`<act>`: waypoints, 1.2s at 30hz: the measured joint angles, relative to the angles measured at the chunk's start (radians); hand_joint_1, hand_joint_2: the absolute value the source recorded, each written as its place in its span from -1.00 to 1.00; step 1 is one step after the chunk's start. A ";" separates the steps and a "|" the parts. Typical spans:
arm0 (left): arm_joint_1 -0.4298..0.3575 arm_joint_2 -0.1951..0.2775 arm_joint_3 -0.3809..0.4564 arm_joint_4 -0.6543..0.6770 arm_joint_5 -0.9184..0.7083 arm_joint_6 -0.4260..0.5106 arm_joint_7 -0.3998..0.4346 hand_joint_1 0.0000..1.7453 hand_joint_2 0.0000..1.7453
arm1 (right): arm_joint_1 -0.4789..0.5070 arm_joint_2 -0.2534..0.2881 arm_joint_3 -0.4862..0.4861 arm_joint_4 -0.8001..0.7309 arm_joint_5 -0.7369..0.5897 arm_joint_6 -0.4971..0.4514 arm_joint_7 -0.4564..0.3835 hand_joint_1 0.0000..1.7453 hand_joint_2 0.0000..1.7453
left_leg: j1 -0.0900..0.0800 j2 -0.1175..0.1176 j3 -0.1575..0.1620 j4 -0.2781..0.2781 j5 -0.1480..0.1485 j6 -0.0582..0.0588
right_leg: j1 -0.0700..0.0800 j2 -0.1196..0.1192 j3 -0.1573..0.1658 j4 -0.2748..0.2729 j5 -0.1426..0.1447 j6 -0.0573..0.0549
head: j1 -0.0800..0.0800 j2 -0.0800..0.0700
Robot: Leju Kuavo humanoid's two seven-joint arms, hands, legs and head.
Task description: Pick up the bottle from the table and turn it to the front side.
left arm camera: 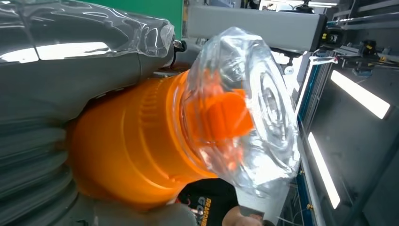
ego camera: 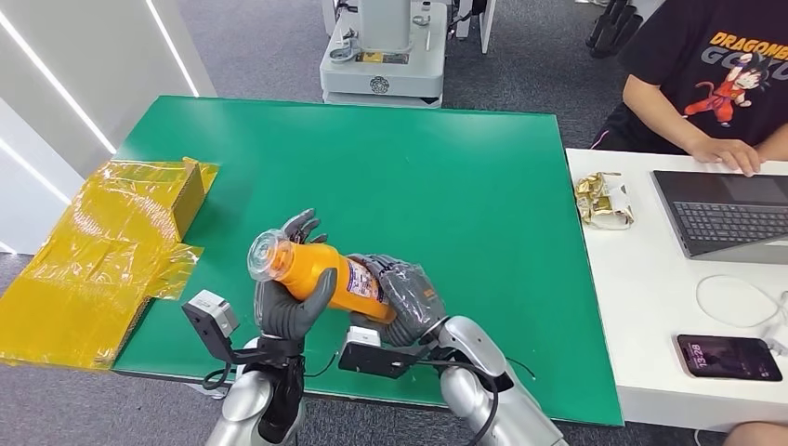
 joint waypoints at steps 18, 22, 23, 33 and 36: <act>-0.009 0.000 0.011 0.005 -0.007 0.024 -0.015 1.00 1.00 | -0.013 0.009 0.008 0.038 -0.008 -0.022 -0.007 -1.00 1.00 | 0.000 0.000 0.000 0.000 0.000 0.000 | 0.000 0.000 0.000 0.000 0.000 0.000 | 0.000 0.000; -0.010 0.000 0.011 0.006 -0.003 0.029 -0.014 1.00 1.00 | -0.002 0.013 0.008 0.008 -0.020 -0.056 -0.007 -1.00 1.00 | 0.000 0.000 0.000 0.000 0.000 0.000 | 0.000 0.000 0.000 0.000 0.000 0.000 | 0.000 0.000; -0.010 0.000 0.011 0.006 -0.002 0.029 -0.014 1.00 1.00 | 0.004 0.013 0.008 -0.007 -0.025 -0.068 -0.008 -1.00 1.00 | 0.000 0.000 0.000 0.000 0.000 0.000 | 0.000 0.000 0.000 0.000 0.000 0.000 | 0.000 0.000; -0.010 0.002 0.012 0.000 -0.034 0.076 -0.031 1.00 1.00 | 0.108 0.014 -0.017 -0.189 -0.109 -0.198 -0.065 -1.00 1.00 | 0.000 0.000 0.000 0.000 0.000 0.000 | 0.000 0.000 0.000 0.000 0.000 0.000 | 0.000 0.000; -0.008 0.010 0.023 -0.030 -0.093 0.135 -0.054 1.00 1.00 | 0.152 0.015 -0.028 -0.261 -0.186 -0.259 -0.115 -1.00 1.00 | 0.000 0.000 0.000 0.000 0.000 0.000 | 0.000 0.000 0.000 0.000 0.000 0.000 | 0.000 0.000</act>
